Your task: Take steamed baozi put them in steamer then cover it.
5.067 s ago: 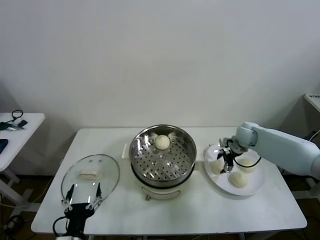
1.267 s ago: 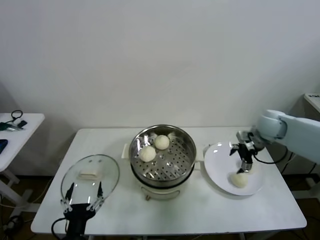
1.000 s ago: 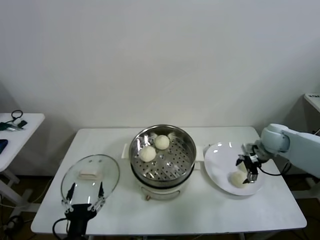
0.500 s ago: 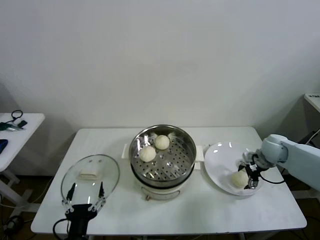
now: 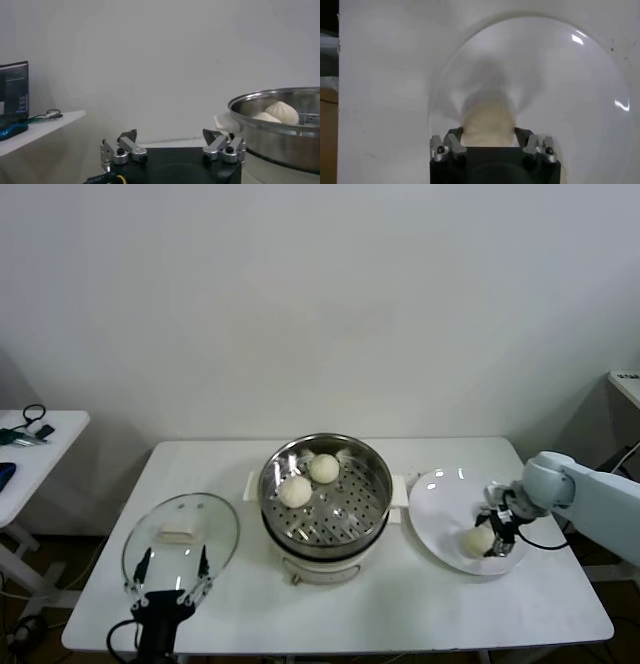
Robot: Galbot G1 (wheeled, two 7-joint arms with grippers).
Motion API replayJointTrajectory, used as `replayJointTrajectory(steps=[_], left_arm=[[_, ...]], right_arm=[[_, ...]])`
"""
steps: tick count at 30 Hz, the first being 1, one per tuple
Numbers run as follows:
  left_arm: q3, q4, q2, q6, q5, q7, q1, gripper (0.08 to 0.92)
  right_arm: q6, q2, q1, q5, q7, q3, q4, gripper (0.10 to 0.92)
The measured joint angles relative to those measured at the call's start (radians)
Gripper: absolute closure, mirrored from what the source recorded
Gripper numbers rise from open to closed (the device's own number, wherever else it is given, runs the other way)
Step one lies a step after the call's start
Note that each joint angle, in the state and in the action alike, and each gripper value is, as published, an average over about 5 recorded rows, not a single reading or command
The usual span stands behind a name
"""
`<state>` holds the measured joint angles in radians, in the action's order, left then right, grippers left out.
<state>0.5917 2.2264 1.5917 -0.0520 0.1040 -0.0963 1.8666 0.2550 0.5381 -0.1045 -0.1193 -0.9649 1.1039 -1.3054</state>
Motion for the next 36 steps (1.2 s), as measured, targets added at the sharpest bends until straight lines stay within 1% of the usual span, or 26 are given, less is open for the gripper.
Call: replayJointTrajectory(steps=[4,10,17,21,28,32,36], left_arm=[[-0.003,0.000,0.004,0.000,0.004,0.000,-0.004,0.177],[-0.003,0.000,0.006,0.000,0.006,0.000,-0.005,0.177],[-0.003,0.000,0.009,0.000,0.014,0.003,-0.006,0.177],[-0.002,0.000,0.009,0.000,0.016,0.004,-0.005,0.177],[0.008,0.000,0.005,0.002,0.017,0.004,-0.007,0.177],[0.012,0.000,0.005,0.003,0.014,0.004,-0.011,0.177],[0.019,0.000,0.005,0.007,0.009,0.004,-0.016,0.177]], right_arm=[[-0.002,0.002,-0.010,-0.007,-0.007,0.003,0.000,0.380],[-0.018,0.003,-0.065,-0.027,-0.028,0.037,-0.014,0.391],[-0.081,0.031,-0.279,-0.086,-0.066,0.175,-0.046,0.396],[-0.158,0.074,-0.446,-0.135,-0.096,0.254,-0.055,0.394],[-0.340,0.187,-0.678,-0.195,-0.135,0.326,-0.098,0.391],[-0.433,0.259,-0.744,-0.191,-0.137,0.339,-0.155,0.390],[-0.507,0.329,-0.765,-0.155,-0.133,0.344,-0.208,0.392]])
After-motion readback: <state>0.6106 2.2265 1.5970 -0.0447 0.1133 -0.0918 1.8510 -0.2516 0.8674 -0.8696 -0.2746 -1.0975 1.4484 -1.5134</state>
